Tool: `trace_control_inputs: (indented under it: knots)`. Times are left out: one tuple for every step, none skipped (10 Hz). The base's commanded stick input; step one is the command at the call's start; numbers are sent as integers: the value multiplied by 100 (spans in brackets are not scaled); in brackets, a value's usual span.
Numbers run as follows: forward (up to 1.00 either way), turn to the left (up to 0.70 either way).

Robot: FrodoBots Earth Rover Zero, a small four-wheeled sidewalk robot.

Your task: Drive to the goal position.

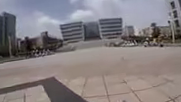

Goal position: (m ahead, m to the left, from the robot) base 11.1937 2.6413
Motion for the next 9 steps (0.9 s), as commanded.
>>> trace_control_inputs:
  knots:
    - [100,0]
    - [100,0]
    - [100,0]
    - [100,0]
    - [100,0]
    - [100,0]
    - [100,0]
    - [100,0]
    - [100,0]
